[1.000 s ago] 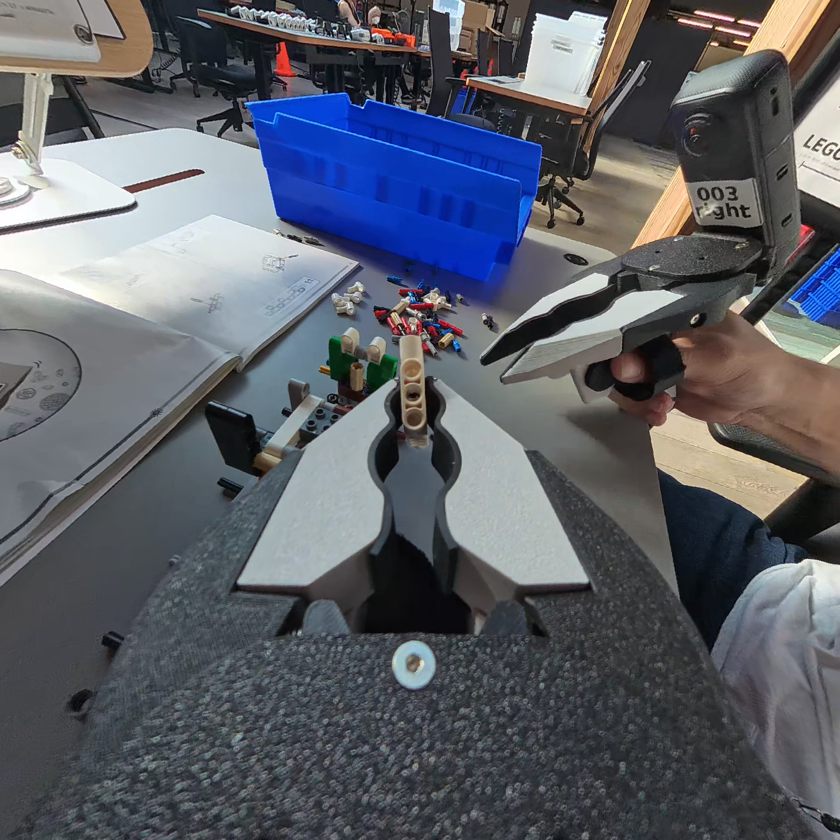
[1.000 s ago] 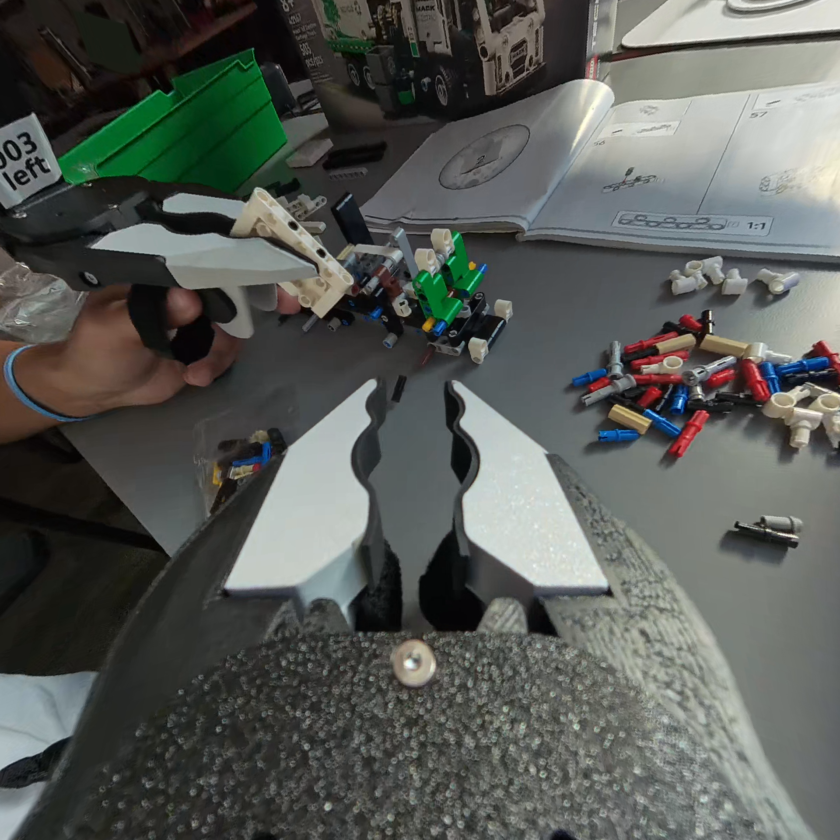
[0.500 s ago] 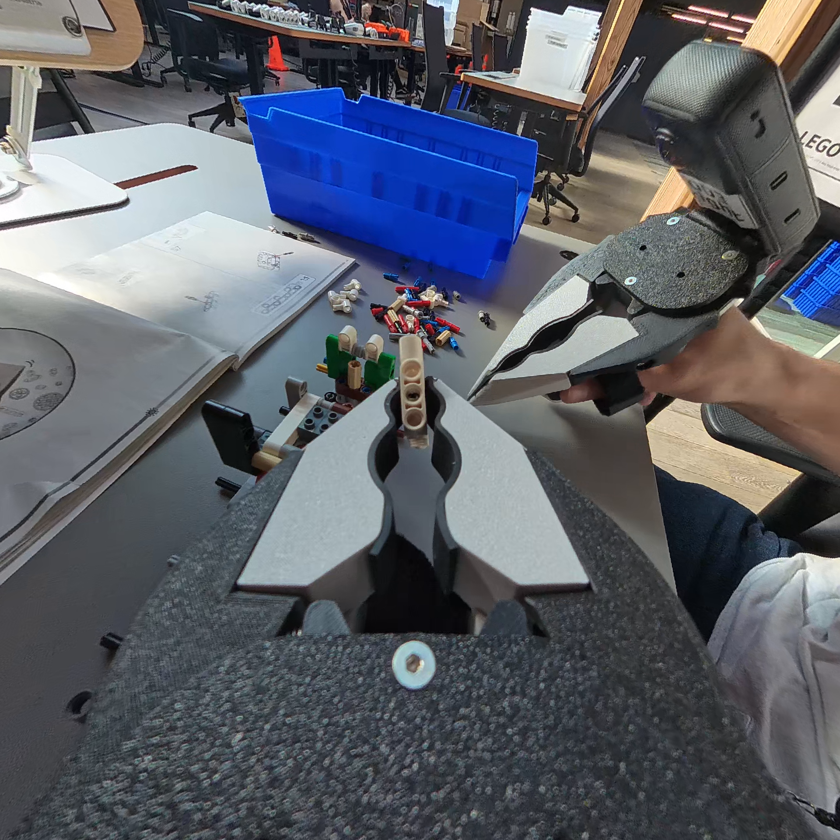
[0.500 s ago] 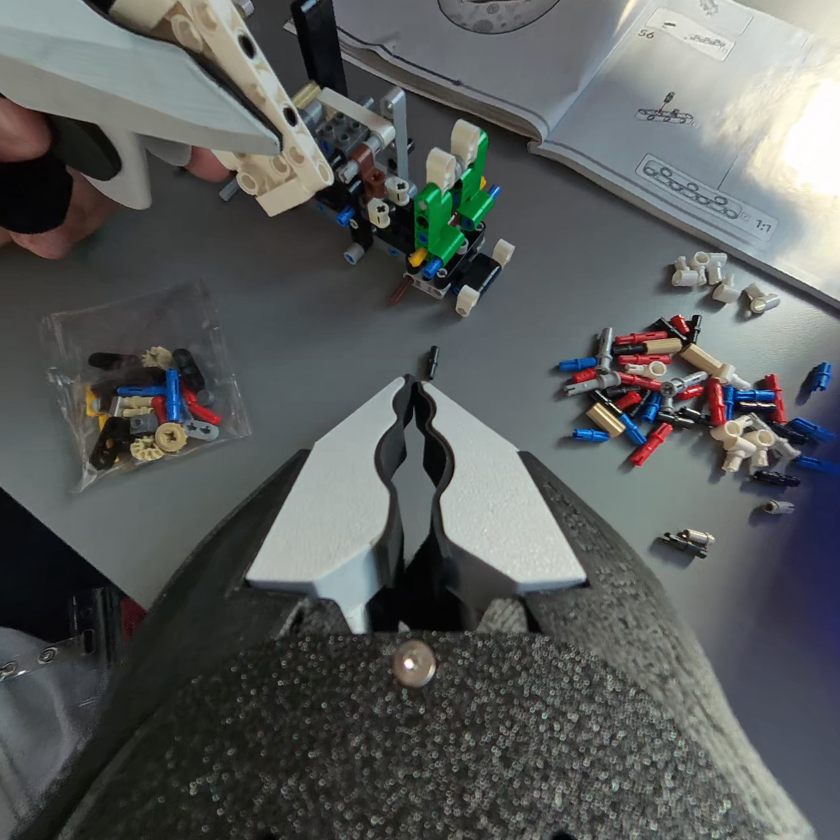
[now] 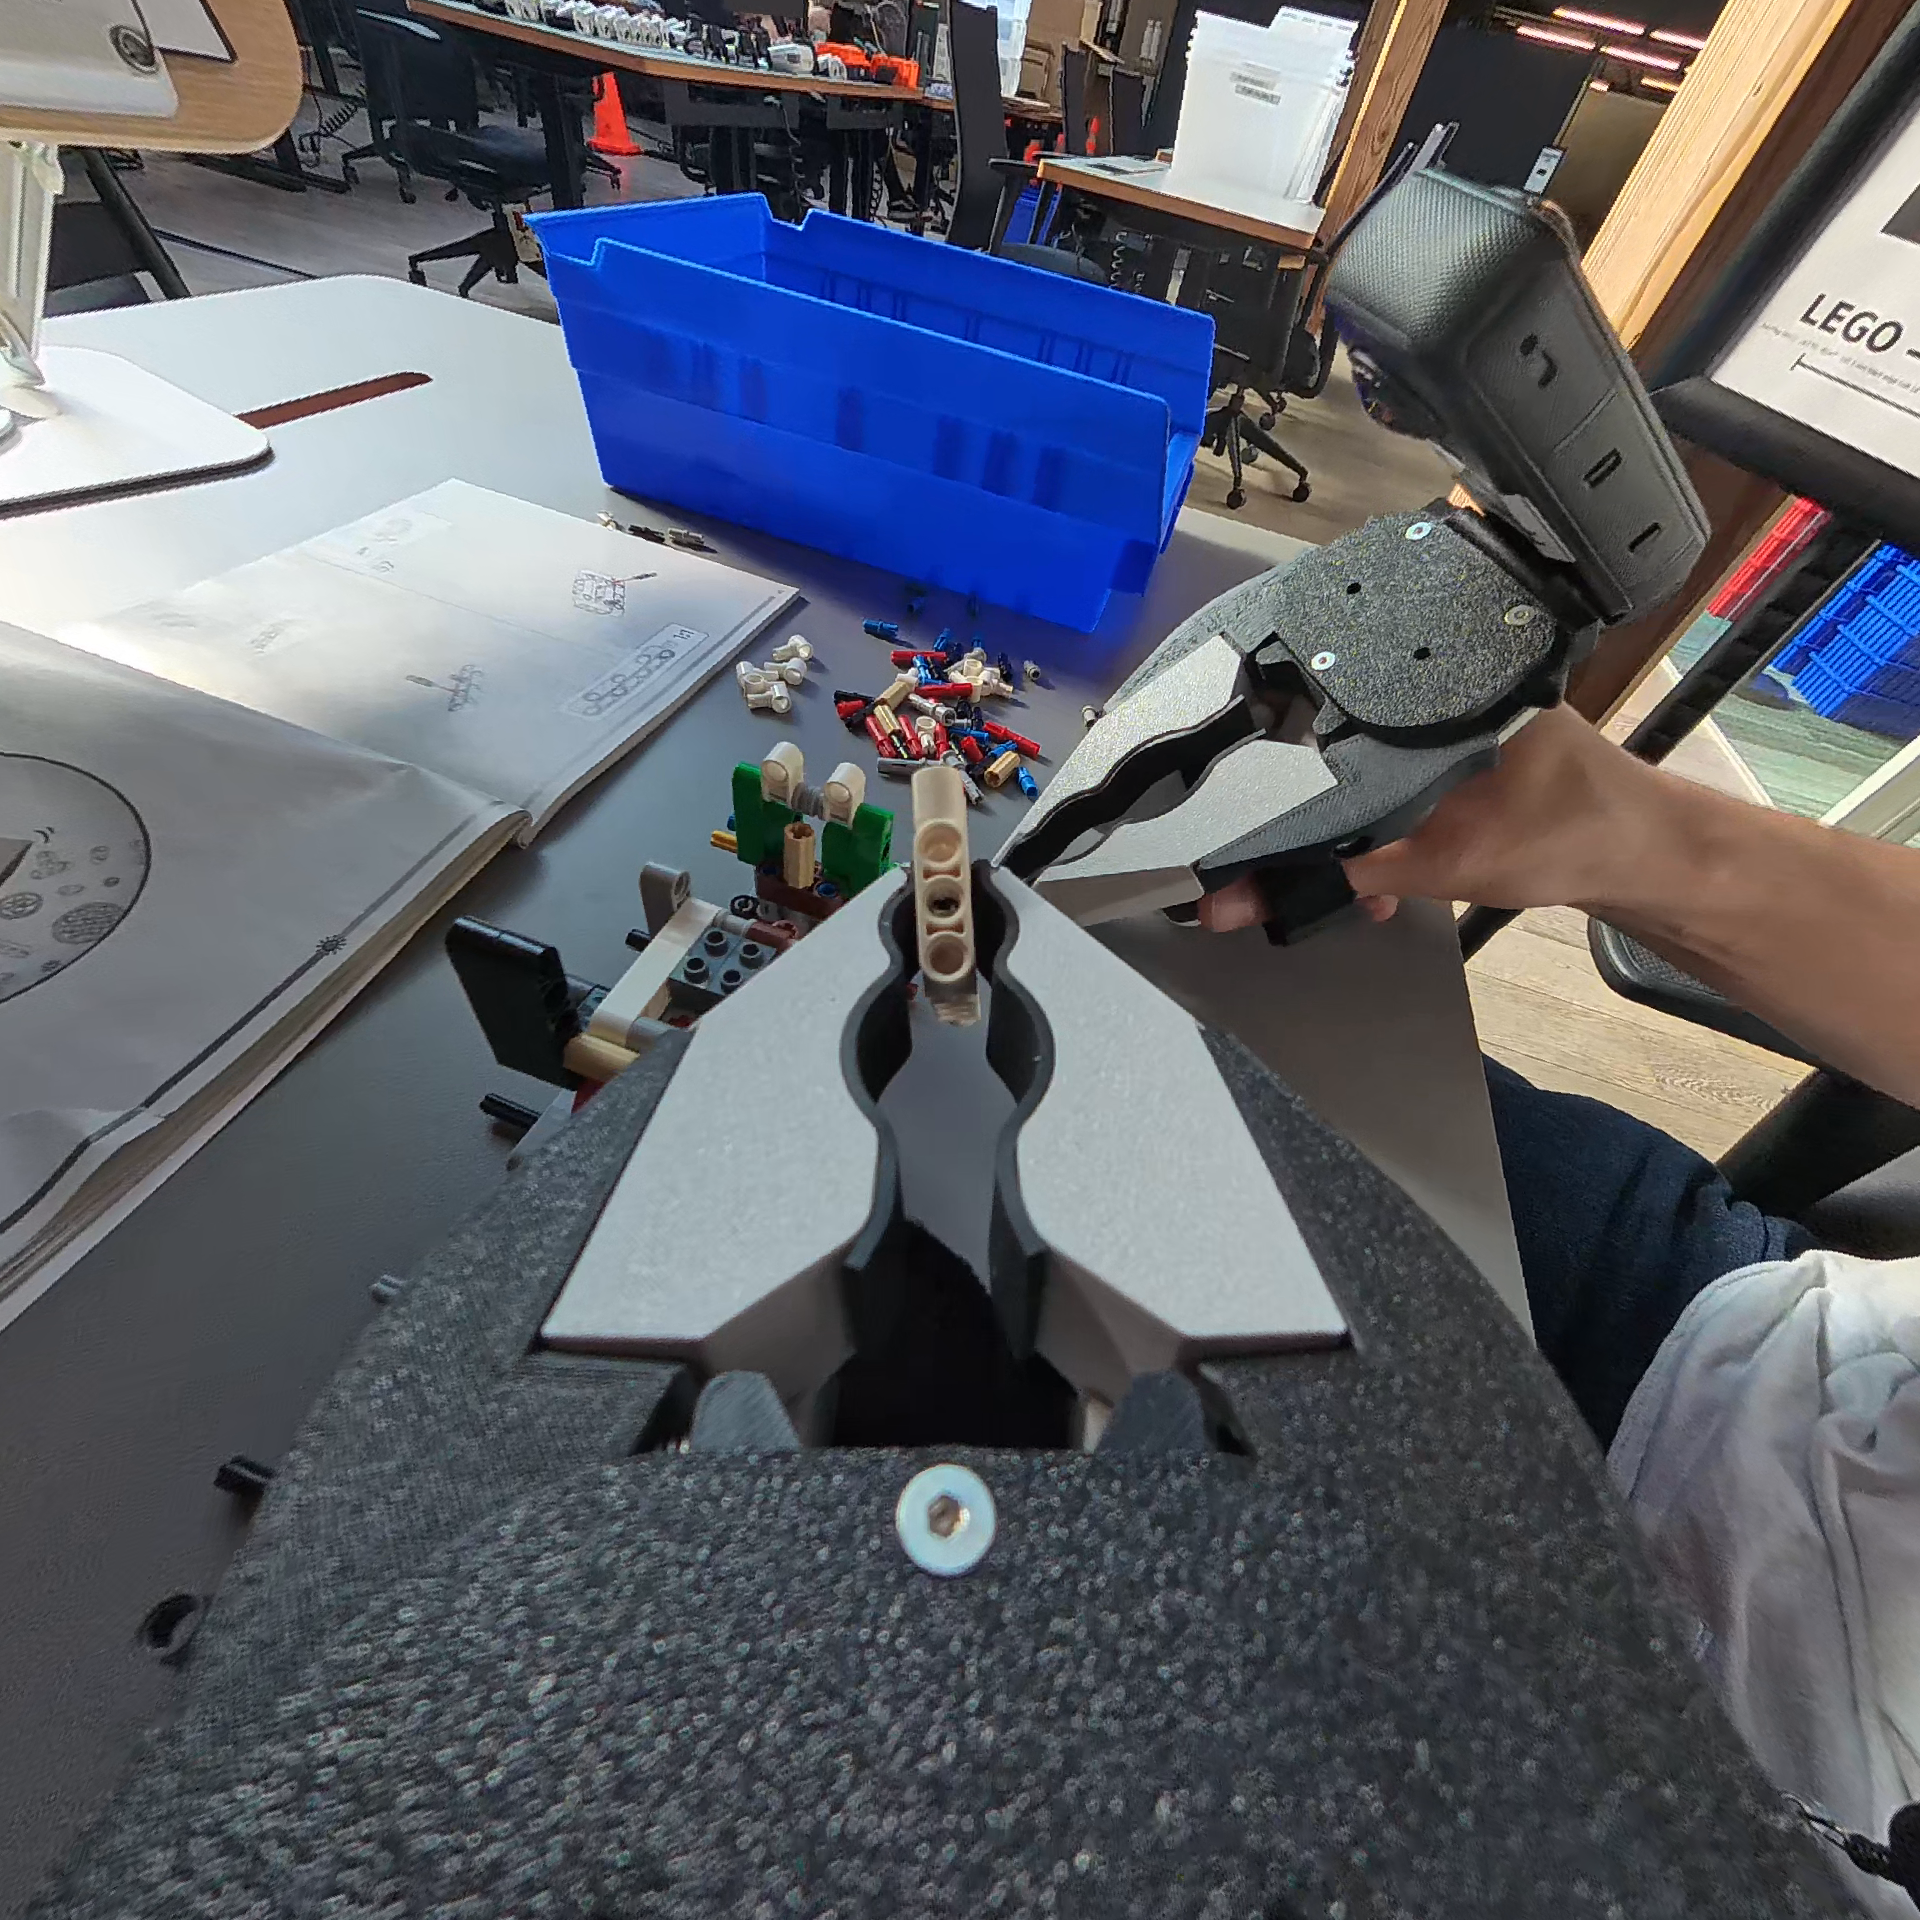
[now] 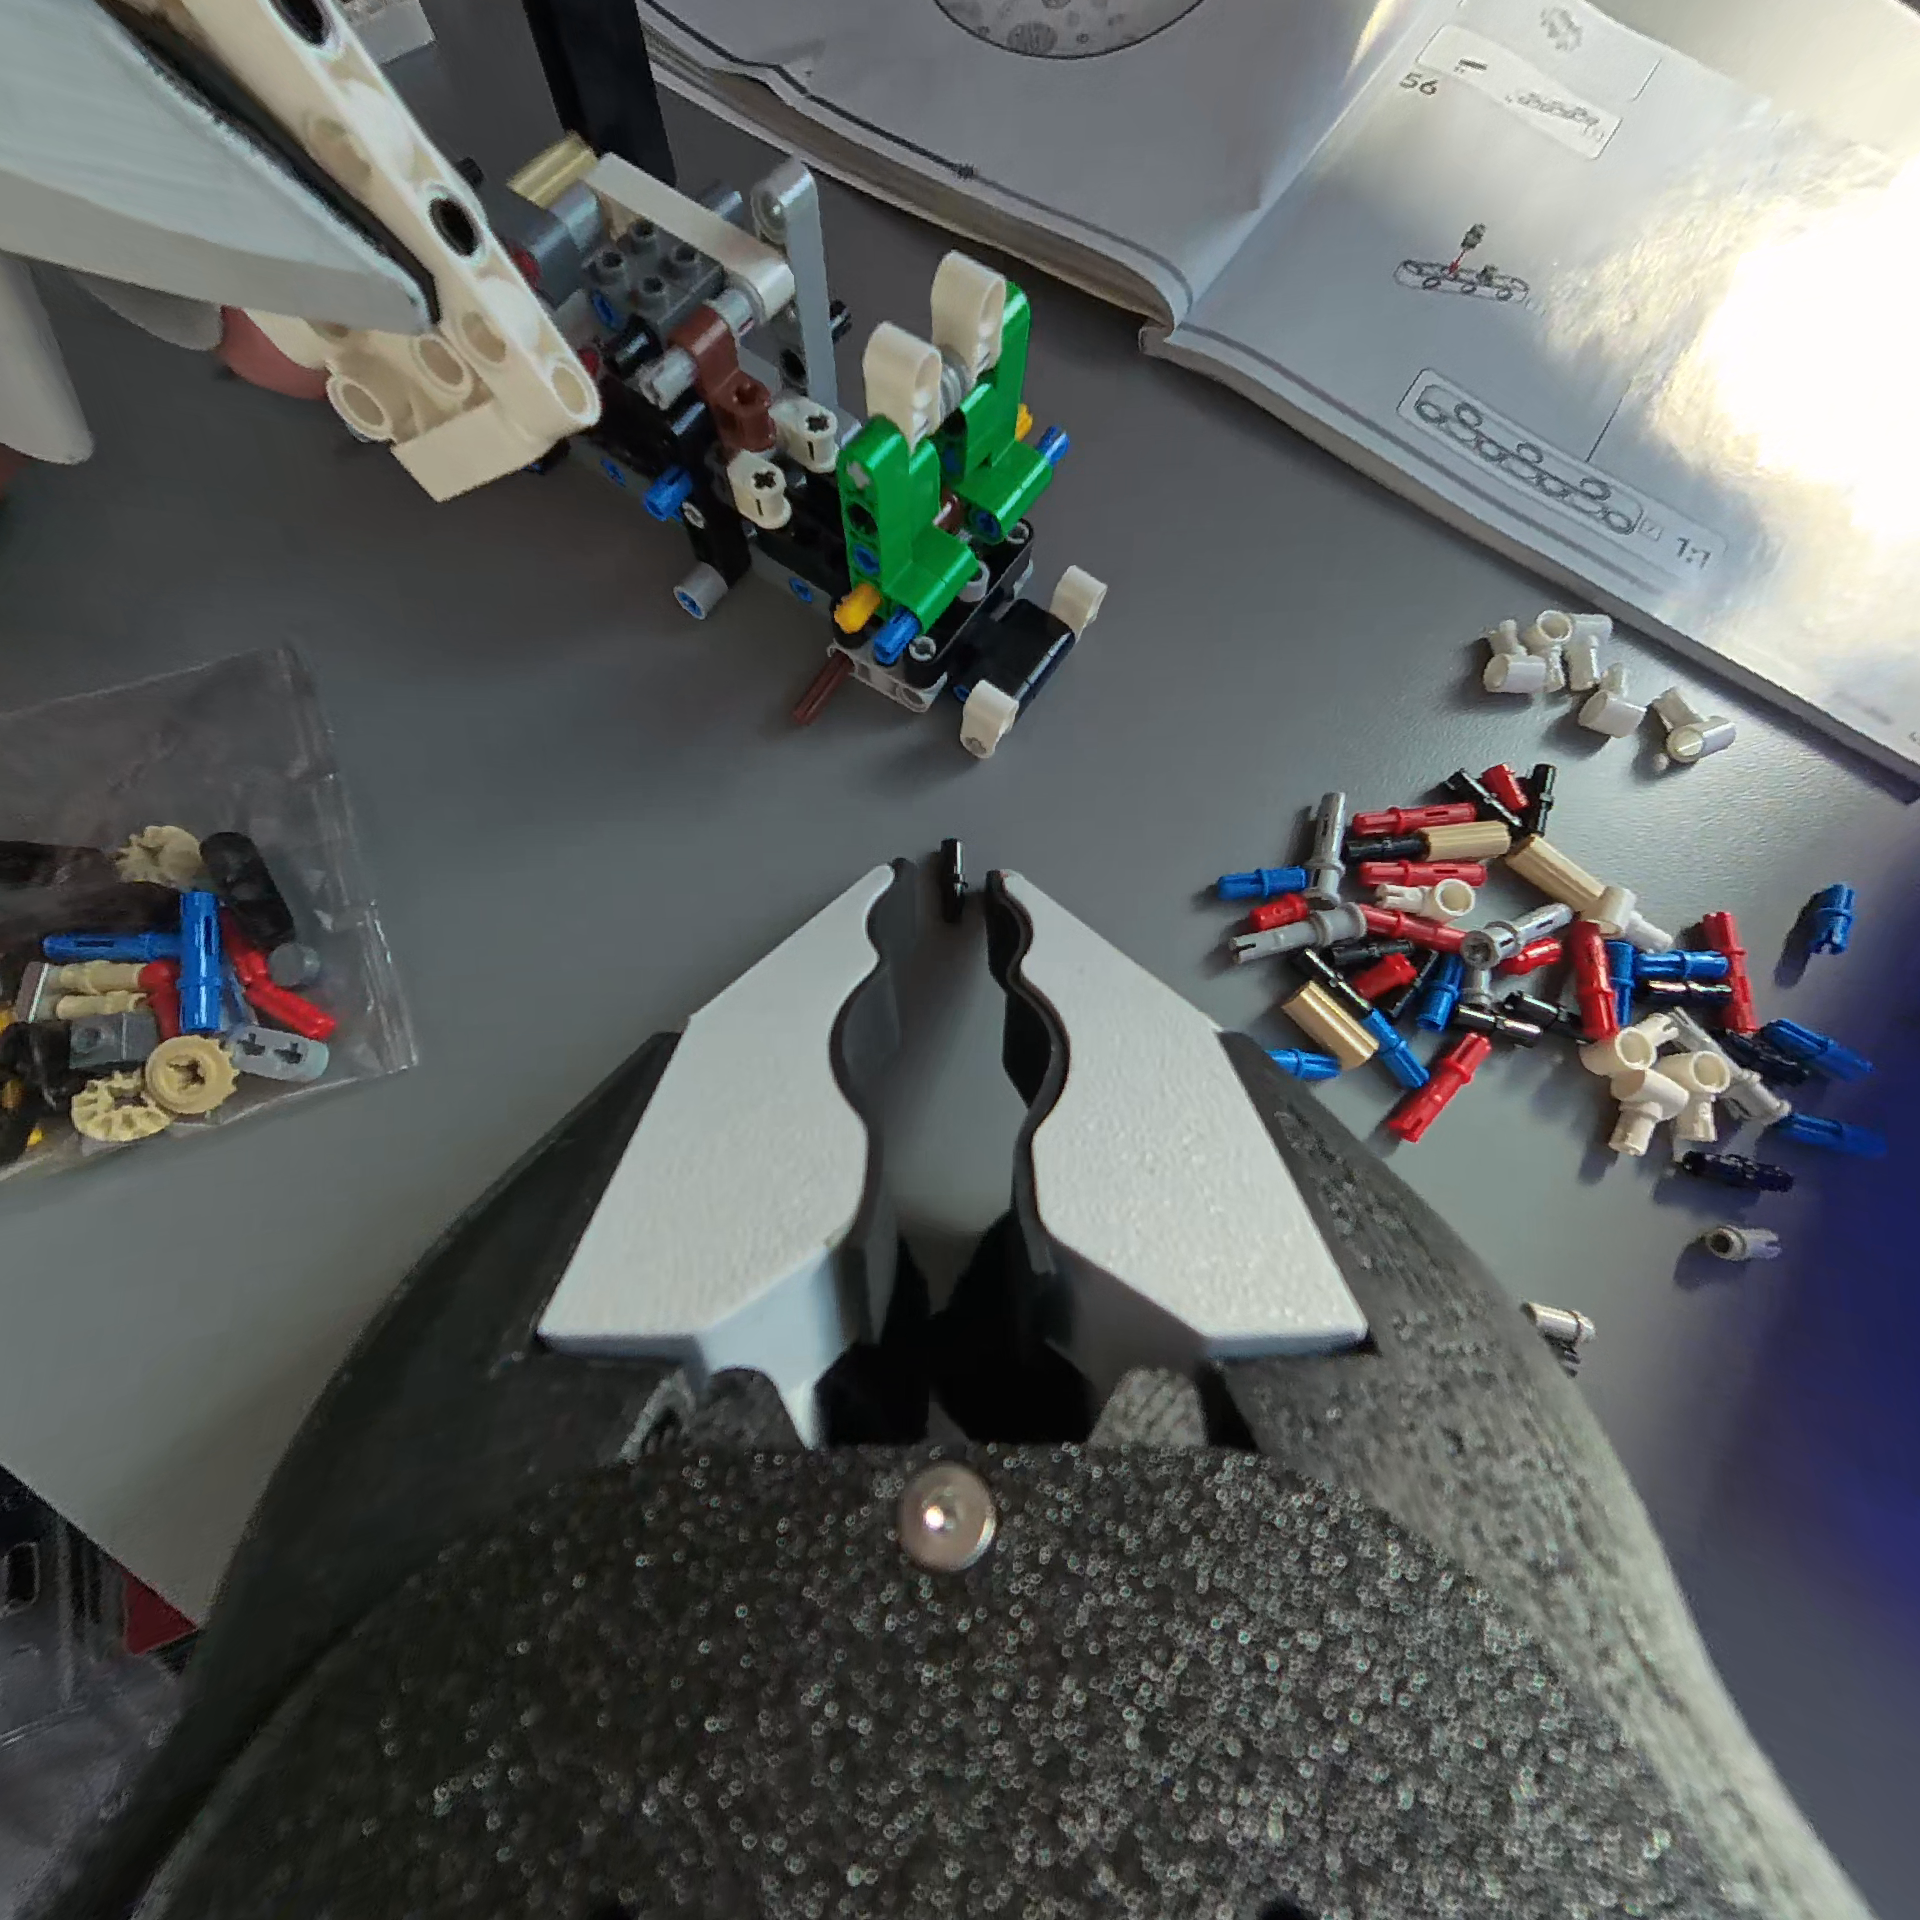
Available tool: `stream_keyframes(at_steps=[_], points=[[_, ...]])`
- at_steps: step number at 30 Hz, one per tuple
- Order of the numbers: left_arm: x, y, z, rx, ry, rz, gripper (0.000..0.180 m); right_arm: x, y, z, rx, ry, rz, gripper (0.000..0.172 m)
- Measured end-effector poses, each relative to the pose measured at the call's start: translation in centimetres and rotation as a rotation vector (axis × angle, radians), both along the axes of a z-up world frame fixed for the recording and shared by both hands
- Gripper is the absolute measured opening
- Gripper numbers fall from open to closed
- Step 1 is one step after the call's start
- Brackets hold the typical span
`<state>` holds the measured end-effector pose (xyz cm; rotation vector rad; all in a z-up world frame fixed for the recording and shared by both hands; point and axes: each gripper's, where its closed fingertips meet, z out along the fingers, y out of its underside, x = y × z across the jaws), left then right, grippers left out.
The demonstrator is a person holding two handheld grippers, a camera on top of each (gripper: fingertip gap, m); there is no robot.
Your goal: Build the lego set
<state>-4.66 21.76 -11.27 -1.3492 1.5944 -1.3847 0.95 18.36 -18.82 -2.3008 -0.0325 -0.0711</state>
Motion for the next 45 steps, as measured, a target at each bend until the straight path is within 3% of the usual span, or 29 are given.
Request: stream_keyframes(at_steps=[2, 9, 15, 19, 26, 34, 40, 45], points=[[0.0, 0.0, 0.0, 0.0, 0.0, -0.001, 0.005, -0.1, 0.0, 0.0, 0.009, -0.011, 0.021, 0.005], [0.0, 0.1, 0.3, -0.006, -0.013, 0.0, 0.005, -0.3, 0.0, 0.4, 0.035, -0.015, 0.005, 0.003], [-0.4, 0.2, 2.2, -0.098, -0.107, -0.031, 0.005, -6.0, 0.9, 9.3, 0.423, 0.755, 0.061, 0.003], [-0.8, -0.1, 3.3, -0.138, -0.166, -0.058, 0.005, -7.8, 1.8, 10.4, 0.503, 1.081, 0.077, 0.003], [-0.8, -0.7, 3.2, -0.125, -0.16, -0.076, 0.005, -7.6, 2.5, 9.4, 0.532, 1.091, 0.047, 0.003], [-0.7, -0.6, 2.9, -0.044, -0.159, -0.056, 0.005, -7.4, 2.7, 9.4, 0.546, 1.217, 0.04, 0.002], [-0.8, -0.8, 3.1, 0.108, -0.199, -0.03, 0.005, -7.5, 2.6, 9.7, 0.56, 1.413, 0.025, 0.002], [-0.9, -1.1, 3.2, 0.143, -0.212, -0.022, 0.005, -7.5, 2.4, 9.9, 0.586, 1.521, -0.006, 0.002]])
